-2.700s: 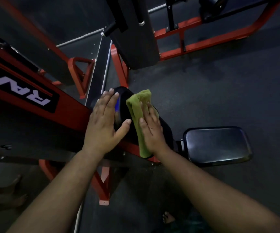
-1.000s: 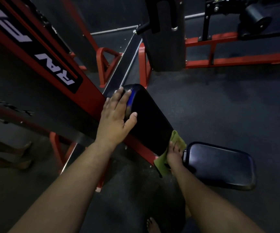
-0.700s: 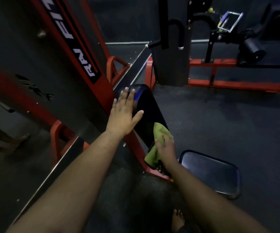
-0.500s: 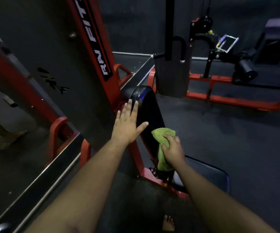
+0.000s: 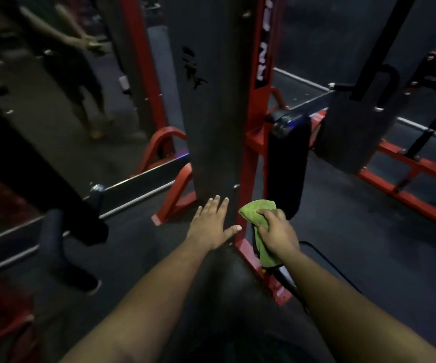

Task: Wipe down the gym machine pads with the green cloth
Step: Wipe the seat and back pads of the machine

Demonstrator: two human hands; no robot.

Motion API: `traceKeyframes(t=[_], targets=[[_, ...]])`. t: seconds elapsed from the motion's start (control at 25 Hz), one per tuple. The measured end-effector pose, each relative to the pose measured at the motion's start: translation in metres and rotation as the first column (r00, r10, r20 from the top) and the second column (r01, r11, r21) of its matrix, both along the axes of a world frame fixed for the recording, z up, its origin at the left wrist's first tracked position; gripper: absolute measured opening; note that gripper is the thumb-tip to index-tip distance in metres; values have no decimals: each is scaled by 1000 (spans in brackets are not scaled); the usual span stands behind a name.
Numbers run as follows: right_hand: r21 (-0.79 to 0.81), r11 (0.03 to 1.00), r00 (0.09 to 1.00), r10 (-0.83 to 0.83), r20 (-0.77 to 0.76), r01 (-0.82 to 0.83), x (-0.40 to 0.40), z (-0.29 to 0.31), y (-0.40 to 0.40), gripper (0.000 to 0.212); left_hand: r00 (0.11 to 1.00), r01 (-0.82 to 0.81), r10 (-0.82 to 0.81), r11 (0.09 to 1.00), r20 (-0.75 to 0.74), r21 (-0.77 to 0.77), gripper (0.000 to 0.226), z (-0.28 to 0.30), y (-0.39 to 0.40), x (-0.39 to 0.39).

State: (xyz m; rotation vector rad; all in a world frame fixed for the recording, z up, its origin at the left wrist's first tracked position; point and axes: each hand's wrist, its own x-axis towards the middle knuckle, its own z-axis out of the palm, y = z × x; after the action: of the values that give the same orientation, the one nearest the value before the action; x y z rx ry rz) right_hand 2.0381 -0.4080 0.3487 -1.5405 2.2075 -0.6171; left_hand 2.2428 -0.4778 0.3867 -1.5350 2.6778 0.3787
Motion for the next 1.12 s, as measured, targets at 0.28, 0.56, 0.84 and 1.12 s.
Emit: traceKeyframes(t=[0.28,0.56,0.84,1.12], targets=[[75,860,860,509,-46,-505,28,-32,52,46,876,-477,481,874,-24,91,95,-36,159,43],[114,588,587,809,-44,-801,80,-29,142,48,626,-775,780,622,3,111,98,-33,339,66],[50,290,289,957,-24,-956,184,-4,232,48,347,-937,937,344,41,64,99,-20,493,116],[58,55,55,998,-11,-997,289,-8,330,45,131,-989,990,127,55,73,99,-26,618,174]])
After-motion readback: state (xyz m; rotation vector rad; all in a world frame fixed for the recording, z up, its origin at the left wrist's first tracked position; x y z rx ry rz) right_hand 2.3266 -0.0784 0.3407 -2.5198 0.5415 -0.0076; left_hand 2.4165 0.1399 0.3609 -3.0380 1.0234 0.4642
